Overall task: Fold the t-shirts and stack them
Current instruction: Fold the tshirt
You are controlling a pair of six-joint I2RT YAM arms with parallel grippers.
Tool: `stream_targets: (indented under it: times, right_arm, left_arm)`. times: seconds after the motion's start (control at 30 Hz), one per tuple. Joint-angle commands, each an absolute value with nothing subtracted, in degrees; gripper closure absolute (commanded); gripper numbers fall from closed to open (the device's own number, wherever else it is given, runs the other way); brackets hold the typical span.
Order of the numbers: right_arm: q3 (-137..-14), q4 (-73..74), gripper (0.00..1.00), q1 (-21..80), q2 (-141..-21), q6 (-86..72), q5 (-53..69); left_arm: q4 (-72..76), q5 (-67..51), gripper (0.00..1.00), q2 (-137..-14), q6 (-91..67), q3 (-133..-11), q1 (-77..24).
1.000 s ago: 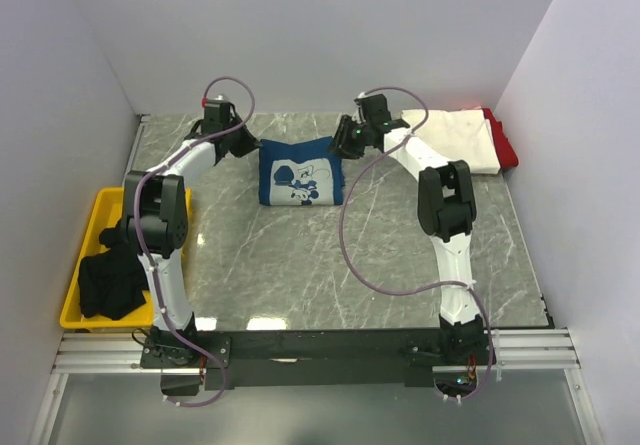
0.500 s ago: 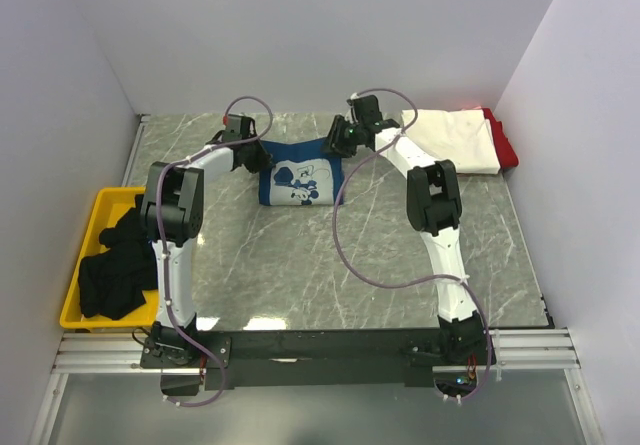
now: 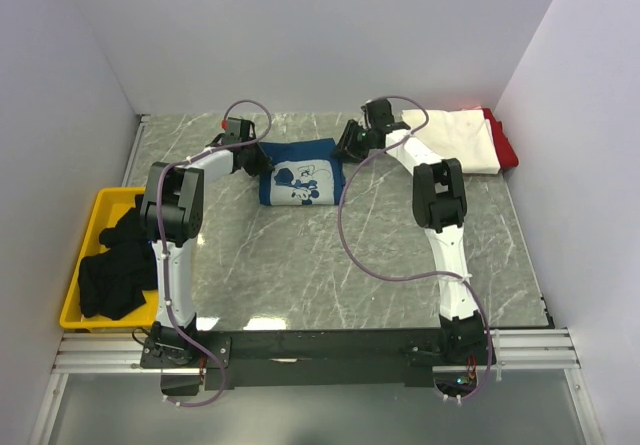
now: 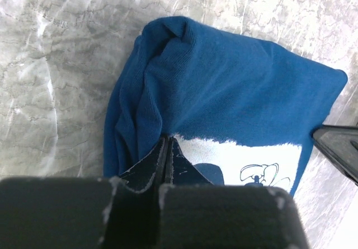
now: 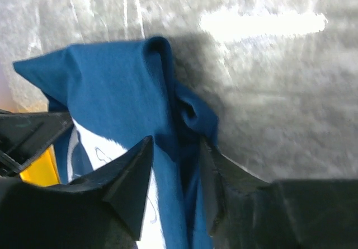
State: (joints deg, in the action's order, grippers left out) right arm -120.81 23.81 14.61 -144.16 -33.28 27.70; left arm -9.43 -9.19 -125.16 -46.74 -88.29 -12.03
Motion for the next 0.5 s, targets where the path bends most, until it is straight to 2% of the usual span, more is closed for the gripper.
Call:
stream_targets:
  times: [0.0,0.37,0.47]
  right_arm:
    - [-118.92,25.93,0.51,13.97,-138.43,-30.68,25.58]
    - [-112.24,29.0,0.23,13.62,-130.87,-24.88,20.83]
    - [-112.41,30.67,0.22,13.62,-131.75,-23.65,20.39]
  left_arm:
    - [-10.02,-9.58,1.0,-122.79,-45.44,-88.85,-11.87]
    - [-11.86,-12.74,0.99,-115.76,-44.38,-90.26,-11.95]
    - [-12.39,-13.88,0.99,-113.13,-45.09,-89.74,-12.22]
